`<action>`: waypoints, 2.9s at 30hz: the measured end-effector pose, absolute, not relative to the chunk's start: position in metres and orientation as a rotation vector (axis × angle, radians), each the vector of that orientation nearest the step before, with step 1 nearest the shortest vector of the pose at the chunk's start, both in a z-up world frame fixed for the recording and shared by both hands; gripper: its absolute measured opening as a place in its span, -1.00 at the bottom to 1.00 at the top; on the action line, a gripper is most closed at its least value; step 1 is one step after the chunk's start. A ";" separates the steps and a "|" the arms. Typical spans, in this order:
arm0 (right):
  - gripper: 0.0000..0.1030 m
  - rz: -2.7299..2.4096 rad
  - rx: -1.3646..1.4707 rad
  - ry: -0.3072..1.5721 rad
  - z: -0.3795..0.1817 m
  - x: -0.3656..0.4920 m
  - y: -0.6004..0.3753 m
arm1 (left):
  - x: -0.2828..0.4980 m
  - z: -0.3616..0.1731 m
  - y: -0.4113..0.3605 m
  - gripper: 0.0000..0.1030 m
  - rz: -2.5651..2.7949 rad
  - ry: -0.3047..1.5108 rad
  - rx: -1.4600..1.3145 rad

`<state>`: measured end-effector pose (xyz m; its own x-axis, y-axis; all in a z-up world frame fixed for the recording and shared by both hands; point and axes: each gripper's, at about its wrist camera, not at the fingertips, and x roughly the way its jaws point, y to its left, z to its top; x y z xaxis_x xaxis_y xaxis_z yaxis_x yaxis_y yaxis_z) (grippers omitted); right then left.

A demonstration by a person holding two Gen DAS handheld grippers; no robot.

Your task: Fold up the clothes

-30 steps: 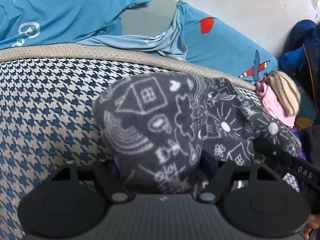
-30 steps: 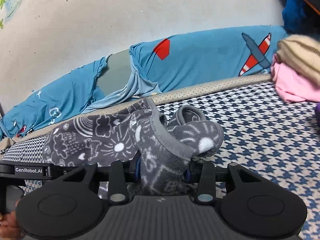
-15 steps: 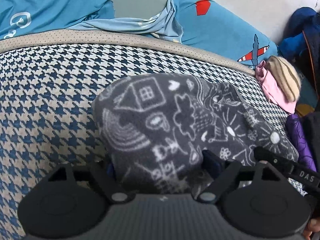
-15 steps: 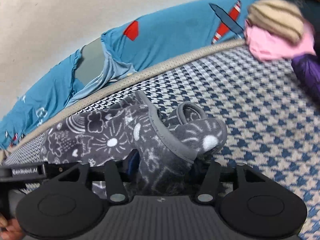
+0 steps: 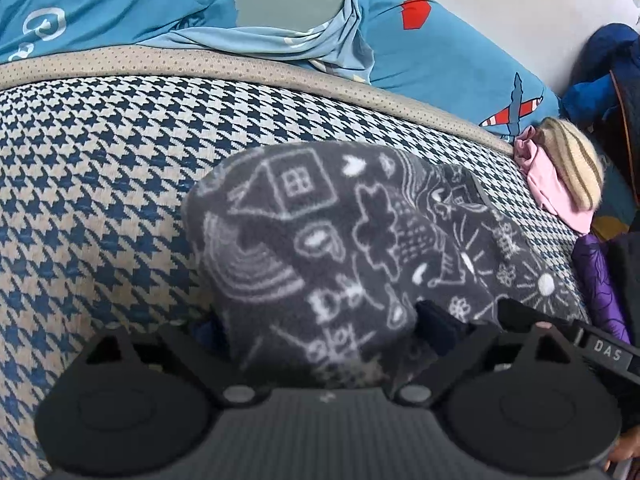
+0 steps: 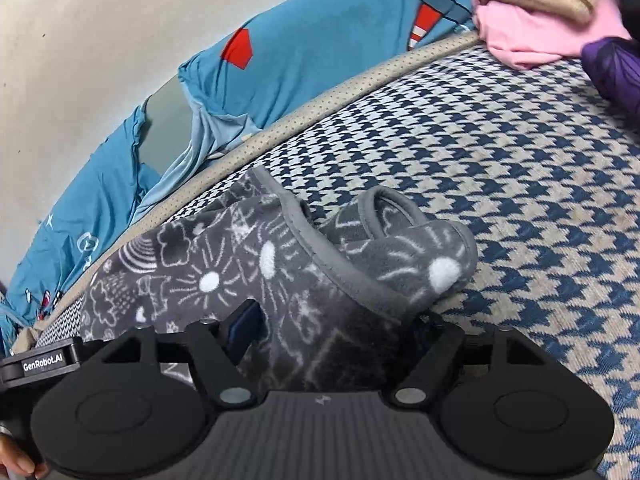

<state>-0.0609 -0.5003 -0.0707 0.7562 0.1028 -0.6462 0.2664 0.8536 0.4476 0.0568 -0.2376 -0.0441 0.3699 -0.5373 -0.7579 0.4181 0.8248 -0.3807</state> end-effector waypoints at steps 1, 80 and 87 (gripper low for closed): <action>0.20 -0.089 0.547 0.713 -0.070 -0.061 -0.500 | 0.055 -0.042 -0.239 0.65 -0.613 1.011 -0.125; -0.23 -0.531 0.431 0.263 0.038 -0.259 -0.608 | -0.119 0.086 -0.495 0.29 -0.766 0.586 0.311; -0.23 -0.626 0.503 0.156 0.047 -0.281 -0.648 | -0.129 0.098 -0.549 0.29 -0.850 0.522 0.362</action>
